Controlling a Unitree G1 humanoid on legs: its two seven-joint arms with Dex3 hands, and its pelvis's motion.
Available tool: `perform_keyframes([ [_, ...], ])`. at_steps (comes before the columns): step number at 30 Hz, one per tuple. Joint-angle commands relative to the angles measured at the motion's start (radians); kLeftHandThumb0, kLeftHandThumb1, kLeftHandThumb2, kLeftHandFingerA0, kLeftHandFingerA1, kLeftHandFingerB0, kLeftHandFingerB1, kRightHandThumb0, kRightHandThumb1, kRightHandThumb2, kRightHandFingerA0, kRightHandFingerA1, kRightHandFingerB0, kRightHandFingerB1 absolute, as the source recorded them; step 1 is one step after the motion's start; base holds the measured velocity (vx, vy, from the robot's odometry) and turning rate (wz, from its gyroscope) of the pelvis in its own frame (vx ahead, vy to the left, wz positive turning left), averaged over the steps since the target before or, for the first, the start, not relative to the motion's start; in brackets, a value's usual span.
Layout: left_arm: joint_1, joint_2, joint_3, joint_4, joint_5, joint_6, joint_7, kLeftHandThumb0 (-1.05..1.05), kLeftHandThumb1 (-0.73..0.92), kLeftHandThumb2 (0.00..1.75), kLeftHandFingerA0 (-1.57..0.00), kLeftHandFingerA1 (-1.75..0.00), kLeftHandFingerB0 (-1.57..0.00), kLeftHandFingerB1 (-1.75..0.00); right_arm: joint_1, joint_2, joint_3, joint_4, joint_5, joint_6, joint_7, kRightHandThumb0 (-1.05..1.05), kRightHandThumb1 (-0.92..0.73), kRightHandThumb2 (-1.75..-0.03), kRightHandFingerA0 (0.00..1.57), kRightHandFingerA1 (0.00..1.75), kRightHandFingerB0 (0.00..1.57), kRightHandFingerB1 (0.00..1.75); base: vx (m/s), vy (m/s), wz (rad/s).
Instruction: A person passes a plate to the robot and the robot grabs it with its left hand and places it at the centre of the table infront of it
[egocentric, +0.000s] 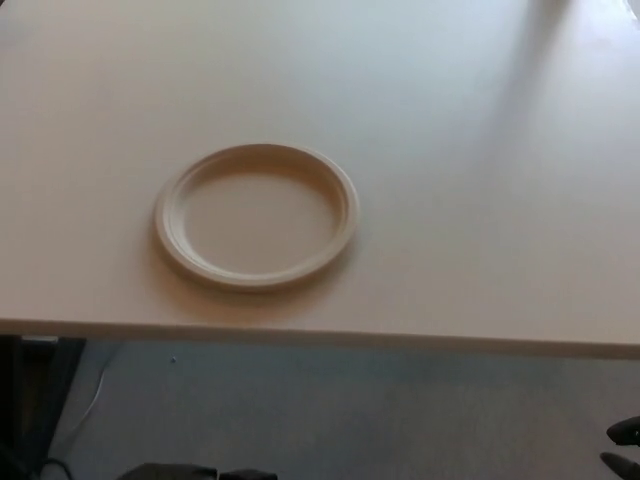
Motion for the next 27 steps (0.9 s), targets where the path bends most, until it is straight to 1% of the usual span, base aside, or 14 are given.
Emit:
perform_keyframes([
  [1, -0.114, 0.127, -0.170, 0.334, 0.328, -0.279, 0.537, -0.82, 0.83, 0.83, -0.47, -0.43, -0.35, -0.37, -0.009, -0.016, -0.028, 0.014, 0.027, 0.035, 0.018, -0.71, -0.69, -0.61, 0.25, 0.63, 0.22, 0.49, 0.00, 0.000, 0.00],
  [2, -0.138, 0.113, -0.160, 0.380, 0.304, -0.254, 0.531, -0.74, 0.92, 0.71, -0.49, -0.39, -0.39, -0.33, -0.012, -0.017, -0.027, 0.014, 0.026, 0.034, 0.019, -0.72, -0.69, -0.61, 0.23, 0.62, 0.21, 0.49, 0.00, 0.000, 0.00],
  [3, -0.146, 0.109, -0.159, 0.395, 0.297, -0.247, 0.532, -0.74, 0.92, 0.71, -0.49, -0.39, -0.39, -0.33, -0.013, -0.017, -0.026, 0.014, 0.026, 0.034, 0.019, -0.72, -0.69, -0.61, 0.23, 0.62, 0.21, 0.49, 0.00, 0.000, 0.00],
  [4, -0.170, 0.096, -0.150, 0.433, 0.278, -0.209, 0.505, -0.74, 0.79, 1.15, -0.40, -0.54, -0.21, -0.43, -0.015, -0.018, -0.027, 0.014, 0.026, 0.035, 0.019, -0.70, -0.70, -0.61, 0.22, 0.61, 0.21, 0.48, 0.00, 0.000, 0.00],
  [5, -0.210, 0.076, -0.134, 0.498, 0.236, -0.157, 0.462, -0.74, 0.92, 0.68, -0.39, -0.37, -0.35, -0.31, -0.016, -0.021, -0.026, 0.013, 0.025, 0.035, 0.019, -0.70, -0.68, -0.61, 0.22, 0.62, 0.21, 0.49, 0.00, 0.000, 0.00],
  [8, -0.281, 0.061, -0.116, 0.601, 0.181, -0.107, 0.408, -0.77, 0.91, 0.70, -0.34, -0.37, -0.30, -0.31, -0.020, -0.026, -0.022, 0.011, 0.019, 0.034, 0.015, -0.70, -0.67, -0.63, 0.24, 0.62, 0.23, 0.50, 0.00, 0.000, 0.00],
  [12, -0.342, 0.063, -0.119, 0.679, 0.152, -0.097, 0.381, -0.77, 0.90, 0.68, -0.35, -0.35, -0.33, -0.31, -0.027, -0.028, -0.027, 0.013, 0.023, 0.035, 0.009, -0.70, -0.70, -0.61, 0.27, 0.63, 0.23, 0.49, 0.00, 0.000, 0.00],
  [13, -0.360, 0.065, -0.128, 0.700, 0.155, -0.091, 0.368, -0.77, 0.87, 0.67, -0.34, -0.35, -0.32, -0.30, -0.031, -0.026, -0.028, 0.012, 0.023, 0.036, 0.010, -0.70, -0.71, -0.61, 0.20, 0.60, 0.21, 0.48, 0.00, 0.000, 0.00],
  [14, -0.379, 0.066, -0.141, 0.722, 0.160, -0.083, 0.356, -0.77, 0.87, 0.67, -0.34, -0.35, -0.32, -0.30, -0.036, -0.024, -0.028, 0.012, 0.023, 0.036, 0.012, -0.70, -0.71, -0.61, 0.20, 0.60, 0.21, 0.48, 0.00, 0.000, 0.00],
  [18, -0.419, 0.064, -0.162, 0.780, 0.163, -0.061, 0.353, -0.78, 0.88, 0.67, -0.32, -0.34, -0.29, -0.30, -0.042, -0.027, -0.025, 0.011, 0.016, 0.035, 0.014, -0.73, -0.71, -0.61, 0.27, 0.59, 0.22, 0.45, 0.00, 0.000, 0.00],
  [19, -0.439, 0.063, -0.163, 0.804, 0.153, -0.045, 0.348, -0.77, 0.88, 0.67, -0.29, -0.33, -0.26, -0.29, -0.046, -0.026, -0.029, 0.012, 0.019, 0.035, 0.017, -0.70, -0.71, -0.61, 0.20, 0.59, 0.21, 0.46, 0.00, 0.000, 0.00],
  [20, -0.454, 0.063, -0.158, 0.818, 0.144, -0.030, 0.342, -0.77, 0.88, 0.67, -0.29, -0.33, -0.26, -0.29, -0.051, -0.025, -0.035, 0.013, 0.023, 0.034, 0.020, -0.70, -0.71, -0.61, 0.20, 0.59, 0.21, 0.46, 0.00, 0.000, 0.00],
  [25, -0.569, 0.071, -0.153, 0.926, 0.132, -0.023, 0.356, -0.77, 0.90, 0.68, -0.24, -0.33, -0.25, -0.28, -0.078, -0.027, -0.060, 0.012, 0.032, 0.040, 0.021, -0.71, -0.69, -0.61, 0.23, 0.63, 0.22, 0.50, 0.00, 0.000, 0.00],
  [27, -0.626, 0.074, -0.164, 1.008, 0.139, -0.054, 0.422, -0.78, 0.87, 0.67, -0.25, -0.33, -0.27, -0.29, -0.083, -0.031, -0.060, 0.011, 0.026, 0.040, 0.021, -0.70, -0.70, -0.61, 0.20, 0.62, 0.21, 0.49, 0.00, 0.000, 0.00],
])
